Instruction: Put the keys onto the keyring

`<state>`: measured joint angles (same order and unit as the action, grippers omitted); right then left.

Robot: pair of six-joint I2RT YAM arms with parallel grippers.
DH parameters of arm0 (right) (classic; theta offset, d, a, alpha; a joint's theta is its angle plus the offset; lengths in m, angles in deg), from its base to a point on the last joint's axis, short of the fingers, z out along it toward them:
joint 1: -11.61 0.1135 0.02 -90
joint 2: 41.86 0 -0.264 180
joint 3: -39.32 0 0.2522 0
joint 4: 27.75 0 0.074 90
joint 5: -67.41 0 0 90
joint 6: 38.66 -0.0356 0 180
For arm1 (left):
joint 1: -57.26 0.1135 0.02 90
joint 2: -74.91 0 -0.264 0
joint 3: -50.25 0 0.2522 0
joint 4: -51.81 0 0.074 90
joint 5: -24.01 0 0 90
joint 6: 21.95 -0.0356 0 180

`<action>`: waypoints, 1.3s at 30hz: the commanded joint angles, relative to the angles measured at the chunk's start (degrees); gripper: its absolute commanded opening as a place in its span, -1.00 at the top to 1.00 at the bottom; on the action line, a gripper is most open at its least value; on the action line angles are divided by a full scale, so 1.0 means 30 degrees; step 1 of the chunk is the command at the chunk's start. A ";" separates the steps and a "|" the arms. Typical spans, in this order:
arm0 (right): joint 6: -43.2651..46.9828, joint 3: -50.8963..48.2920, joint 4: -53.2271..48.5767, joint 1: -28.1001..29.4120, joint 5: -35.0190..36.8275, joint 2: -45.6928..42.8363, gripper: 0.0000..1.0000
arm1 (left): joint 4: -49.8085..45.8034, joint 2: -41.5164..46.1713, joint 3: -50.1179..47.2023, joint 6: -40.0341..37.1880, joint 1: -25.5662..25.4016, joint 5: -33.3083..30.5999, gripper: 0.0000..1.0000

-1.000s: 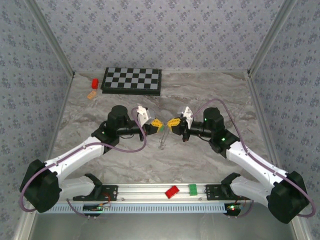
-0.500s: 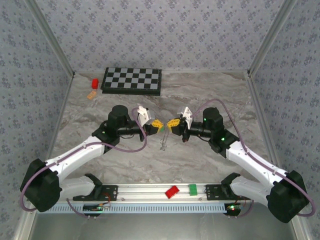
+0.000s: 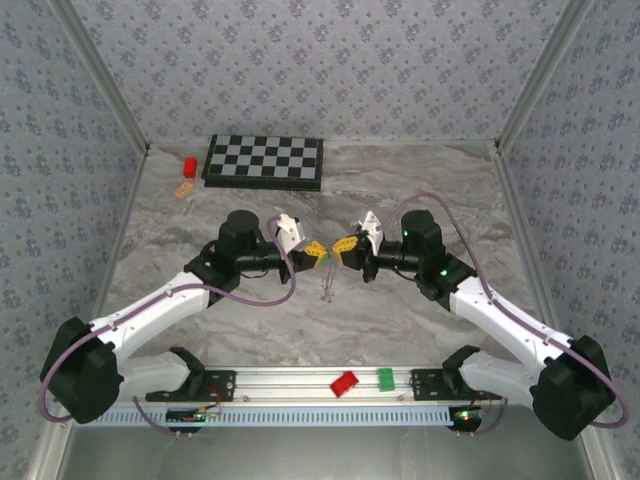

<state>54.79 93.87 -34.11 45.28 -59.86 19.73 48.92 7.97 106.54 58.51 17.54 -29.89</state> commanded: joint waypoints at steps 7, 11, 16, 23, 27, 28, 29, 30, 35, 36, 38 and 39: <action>-0.0291 0.1148 -0.0618 -0.0005 0.0066 0.0519 1.00 | 0.0194 0.0350 0.0363 -0.0898 -0.0634 -0.0516 1.00; -0.0269 0.1306 -0.0884 -0.0026 -0.0119 0.0709 1.00 | 0.0418 0.0631 0.0250 -0.1010 -0.0638 -0.0883 1.00; -0.0044 0.1545 -0.1257 0.0109 -0.0453 0.0943 1.00 | 0.0230 0.0556 0.0413 -0.0982 -0.0630 -0.0985 1.00; 0.0227 0.1920 -0.2083 0.0281 -0.0518 0.1231 1.00 | 0.0211 0.0647 0.0414 -0.1007 -0.0644 -0.1322 1.00; 0.0332 0.2127 -0.2411 0.0404 -0.0496 0.1489 1.00 | 0.0335 0.0772 0.0366 -0.1023 -0.0636 -0.1526 1.00; 0.0396 0.2139 -0.2464 0.0407 -0.0458 0.1532 1.00 | 0.0360 0.0801 0.0379 -0.1013 -0.0645 -0.1573 1.00; 0.0427 0.2146 -0.2522 0.0436 -0.0443 0.1548 1.00 | 0.0330 0.0807 0.0386 -0.1024 -0.0616 -0.1645 1.00; 0.0453 0.2171 -0.2599 0.0451 -0.0430 0.1561 1.00 | 0.0322 0.0860 0.0367 -0.0995 -0.0639 -0.1699 1.00; 0.0552 0.2220 -0.2825 0.0495 -0.0275 0.1588 1.00 | 0.0623 0.1162 0.0175 -0.1006 -0.0639 -0.2173 1.00; 0.0552 0.2247 -0.2890 0.0492 -0.0302 0.1614 1.00 | 0.0620 0.1167 0.0173 -0.0998 -0.0633 -0.2222 1.00; 0.0581 0.2325 -0.2975 0.0523 -0.0405 0.1658 1.00 | 0.0600 0.1160 0.0180 -0.0980 -0.0633 -0.2415 1.00; 0.0554 0.2334 -0.3018 0.0524 -0.0353 0.1680 1.00 | 0.0633 0.1162 0.0138 -0.1012 -0.0639 -0.2408 1.00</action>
<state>55.51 99.03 -41.39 45.89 -59.84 24.01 46.85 9.78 106.51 56.49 16.47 -37.45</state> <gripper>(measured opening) 0.038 0.045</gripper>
